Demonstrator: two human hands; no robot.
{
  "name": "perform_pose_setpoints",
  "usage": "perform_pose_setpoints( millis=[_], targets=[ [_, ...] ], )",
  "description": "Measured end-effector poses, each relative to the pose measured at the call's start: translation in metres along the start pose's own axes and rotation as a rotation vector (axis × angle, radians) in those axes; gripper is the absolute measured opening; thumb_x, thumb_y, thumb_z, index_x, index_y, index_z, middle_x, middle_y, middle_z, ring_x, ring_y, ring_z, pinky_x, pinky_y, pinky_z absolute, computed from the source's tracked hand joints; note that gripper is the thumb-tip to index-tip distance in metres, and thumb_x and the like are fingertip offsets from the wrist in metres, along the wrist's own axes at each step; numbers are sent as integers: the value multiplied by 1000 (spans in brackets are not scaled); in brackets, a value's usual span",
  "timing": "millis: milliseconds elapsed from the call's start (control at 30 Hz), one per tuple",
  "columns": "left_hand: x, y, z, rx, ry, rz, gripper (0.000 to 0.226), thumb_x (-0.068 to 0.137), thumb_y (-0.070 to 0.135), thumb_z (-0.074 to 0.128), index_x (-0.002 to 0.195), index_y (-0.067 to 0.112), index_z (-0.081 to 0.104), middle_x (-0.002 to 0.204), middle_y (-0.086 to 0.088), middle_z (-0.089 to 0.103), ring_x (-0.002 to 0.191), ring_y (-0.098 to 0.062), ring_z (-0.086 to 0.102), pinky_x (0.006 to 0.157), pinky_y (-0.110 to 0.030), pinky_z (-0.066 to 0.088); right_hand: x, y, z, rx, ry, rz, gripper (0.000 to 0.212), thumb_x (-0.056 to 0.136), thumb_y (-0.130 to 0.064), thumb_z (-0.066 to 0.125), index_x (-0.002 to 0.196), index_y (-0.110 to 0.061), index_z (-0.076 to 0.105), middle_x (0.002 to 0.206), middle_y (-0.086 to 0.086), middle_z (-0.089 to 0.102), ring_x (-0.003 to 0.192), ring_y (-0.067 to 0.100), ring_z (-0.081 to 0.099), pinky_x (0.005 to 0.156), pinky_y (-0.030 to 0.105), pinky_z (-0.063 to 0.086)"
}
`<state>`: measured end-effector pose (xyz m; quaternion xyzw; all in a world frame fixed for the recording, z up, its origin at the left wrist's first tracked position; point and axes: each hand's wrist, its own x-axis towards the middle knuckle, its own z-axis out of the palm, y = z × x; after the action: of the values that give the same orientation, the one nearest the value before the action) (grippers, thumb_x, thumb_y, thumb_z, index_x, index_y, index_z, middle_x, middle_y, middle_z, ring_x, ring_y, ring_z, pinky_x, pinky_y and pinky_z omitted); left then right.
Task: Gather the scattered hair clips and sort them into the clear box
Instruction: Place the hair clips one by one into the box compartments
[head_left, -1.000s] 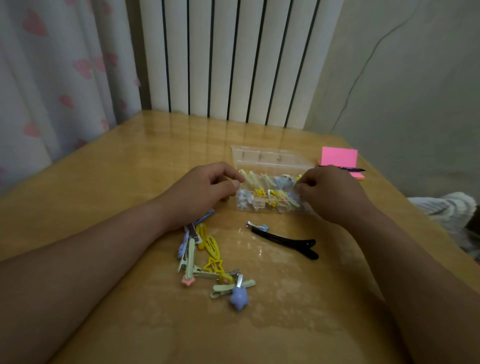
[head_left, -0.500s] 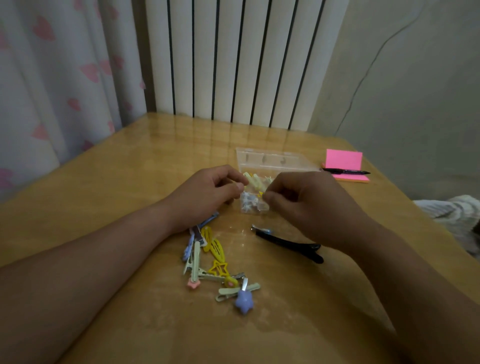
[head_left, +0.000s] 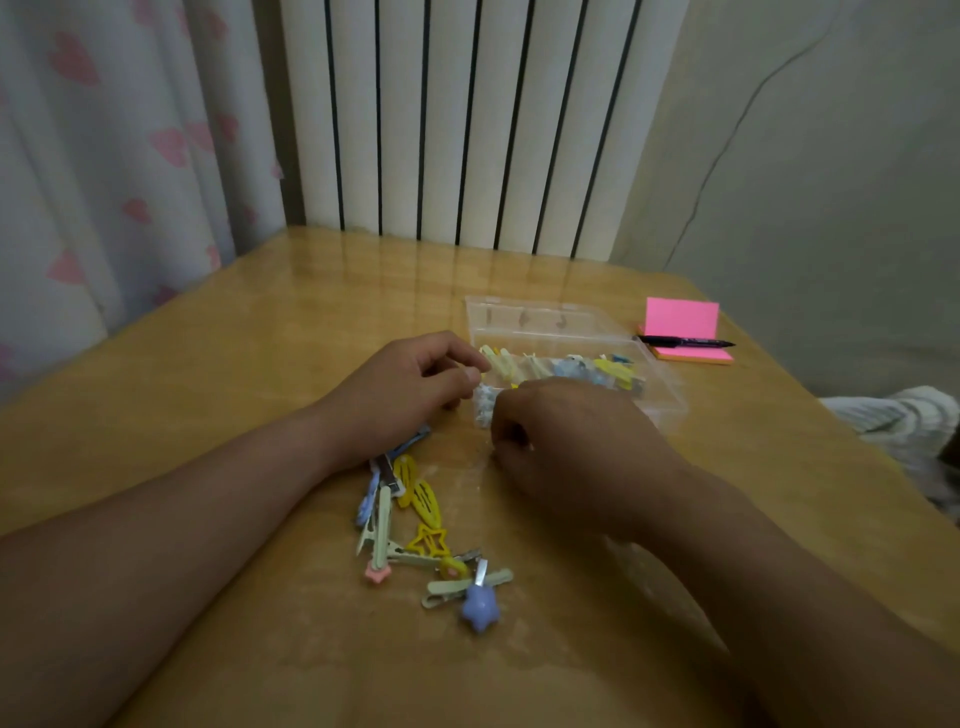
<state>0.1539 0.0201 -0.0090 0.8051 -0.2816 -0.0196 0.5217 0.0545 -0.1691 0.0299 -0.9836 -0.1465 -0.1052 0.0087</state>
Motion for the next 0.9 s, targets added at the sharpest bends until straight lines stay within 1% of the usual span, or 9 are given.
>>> perform_pose_setpoints(
  millis=[133, 267, 433, 500, 600, 733, 767, 833, 900],
  targets=[
    [0, 0, 0, 11, 4, 6, 15, 105, 25, 66, 113, 31, 77, 101, -2, 76, 98, -22, 72, 98, -45, 57, -2, 1, -2, 33, -50, 1, 16, 100, -39, 55, 106, -33, 69, 102, -11, 68, 93, 14, 64, 79, 38, 58],
    [-1, 1, 0, 12, 2, 4, 15, 105, 25, 66, 114, 30, 77, 101, -2, 76, 99, -23, 71, 99, -47, 57, -1, 0, 0, 35, -117, 19, 21, 101, -37, 55, 119, -35, 67, 113, -10, 67, 103, 16, 64, 87, 38, 56],
    [-2, 3, 0, 12, 3, 5, 15, 105, 23, 66, 115, 27, 77, 100, -5, 76, 99, -25, 71, 98, -45, 56, -2, 3, 2, 73, -156, -28, 34, 108, -33, 48, 141, -33, 53, 132, -4, 58, 118, 19, 59, 96, 38, 50],
    [-2, 3, 0, 14, -3, 2, 16, 105, 23, 66, 116, 27, 77, 102, -5, 76, 99, -25, 71, 98, -45, 56, -3, 2, 2, 128, -136, -39, 32, 108, -30, 46, 138, -34, 55, 130, -5, 55, 114, 18, 59, 94, 36, 50],
    [-2, 3, 0, 11, -6, 0, 16, 105, 22, 65, 116, 26, 76, 103, -6, 76, 100, -26, 71, 99, -47, 56, -2, 3, 4, 207, -80, -54, 22, 105, -27, 51, 124, -36, 60, 117, -9, 56, 101, 12, 58, 86, 33, 51],
    [-2, 3, 0, 17, -5, 2, 14, 105, 26, 66, 114, 30, 76, 103, -4, 77, 100, -25, 72, 101, -50, 57, -1, 11, 3, 405, 19, -4, 13, 100, -30, 65, 110, -38, 66, 102, -19, 64, 91, -3, 58, 73, 12, 42],
    [-3, 4, 0, 16, -3, 2, 14, 104, 27, 66, 113, 31, 76, 102, -4, 77, 100, -25, 72, 100, -51, 57, -1, 15, 0, 482, 67, 30, 11, 100, -31, 68, 108, -38, 67, 99, -19, 66, 91, -5, 59, 72, 11, 43],
    [-3, 5, 0, 15, 0, -6, 14, 105, 28, 66, 112, 33, 76, 101, -4, 76, 99, -25, 71, 100, -51, 57, 1, 26, -10, 613, 202, 108, 8, 99, -29, 68, 105, -34, 68, 96, -16, 70, 90, -4, 64, 75, 13, 48],
    [-4, 5, 1, 12, -3, -14, 14, 105, 29, 65, 113, 32, 76, 102, -5, 75, 100, -24, 71, 100, -49, 57, 1, 45, -19, 699, 342, 216, 6, 99, -25, 68, 105, -27, 68, 93, -11, 74, 86, 0, 68, 77, 20, 54]
  ],
)
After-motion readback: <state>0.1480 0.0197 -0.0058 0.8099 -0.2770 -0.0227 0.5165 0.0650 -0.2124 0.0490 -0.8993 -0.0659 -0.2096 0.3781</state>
